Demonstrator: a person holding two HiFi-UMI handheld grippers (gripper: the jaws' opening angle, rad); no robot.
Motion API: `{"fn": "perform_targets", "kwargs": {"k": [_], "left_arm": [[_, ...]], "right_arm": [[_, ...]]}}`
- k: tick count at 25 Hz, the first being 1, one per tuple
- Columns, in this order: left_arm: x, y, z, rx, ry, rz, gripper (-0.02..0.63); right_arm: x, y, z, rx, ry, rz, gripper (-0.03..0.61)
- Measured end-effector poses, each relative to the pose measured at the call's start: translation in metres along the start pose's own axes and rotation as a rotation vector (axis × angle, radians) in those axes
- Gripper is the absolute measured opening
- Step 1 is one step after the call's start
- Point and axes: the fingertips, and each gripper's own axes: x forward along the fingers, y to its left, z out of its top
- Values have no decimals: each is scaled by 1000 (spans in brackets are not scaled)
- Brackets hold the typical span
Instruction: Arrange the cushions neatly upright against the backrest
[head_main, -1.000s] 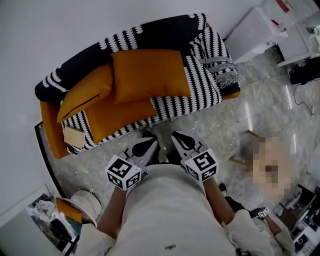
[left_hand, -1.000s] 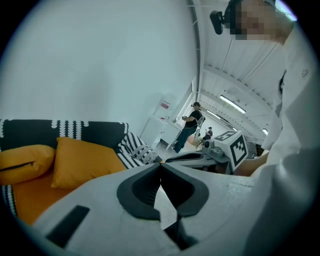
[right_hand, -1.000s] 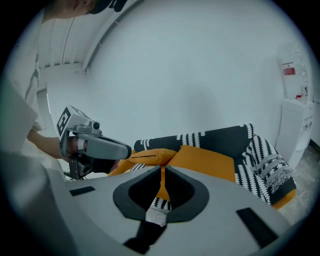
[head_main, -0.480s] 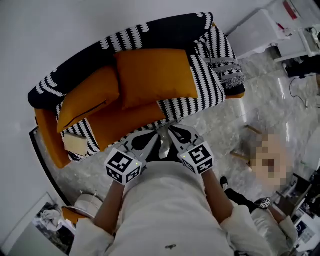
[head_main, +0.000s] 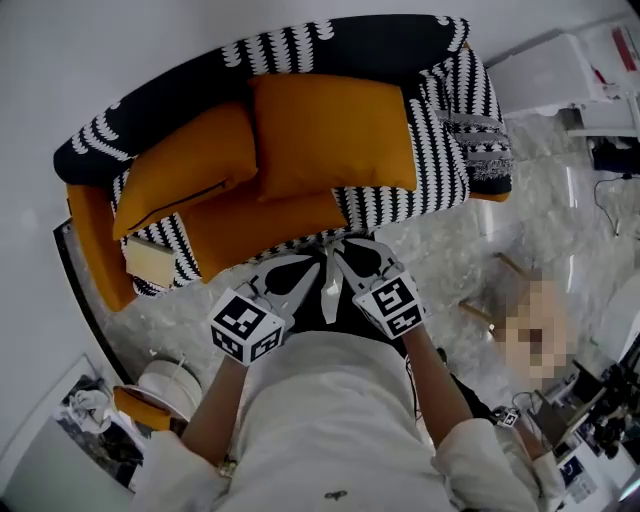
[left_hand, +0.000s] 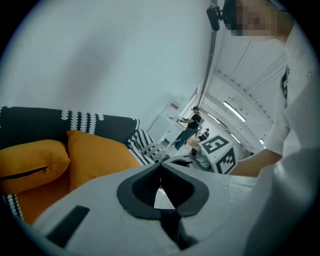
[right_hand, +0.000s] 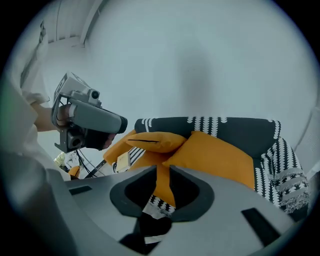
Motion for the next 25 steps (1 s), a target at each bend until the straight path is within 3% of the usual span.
{"fn": "perform_targets", "kwargs": {"k": [1,10,15,25], "left_arm": [[-1,3,0,-8,-4,10,11],[-3,23,3,-72,-38,128,11],[-3,30,2,-106,-45,204,11],[23,44,-11,-177,-46,301,11]], "right_arm": [[5,-1,-1,-6,3,6,60],[52,-37,-14,-54,41,68,119],[80,-66,-40,-80,110,74,203],[129,-126,-76,-224,201,21,259]]}}
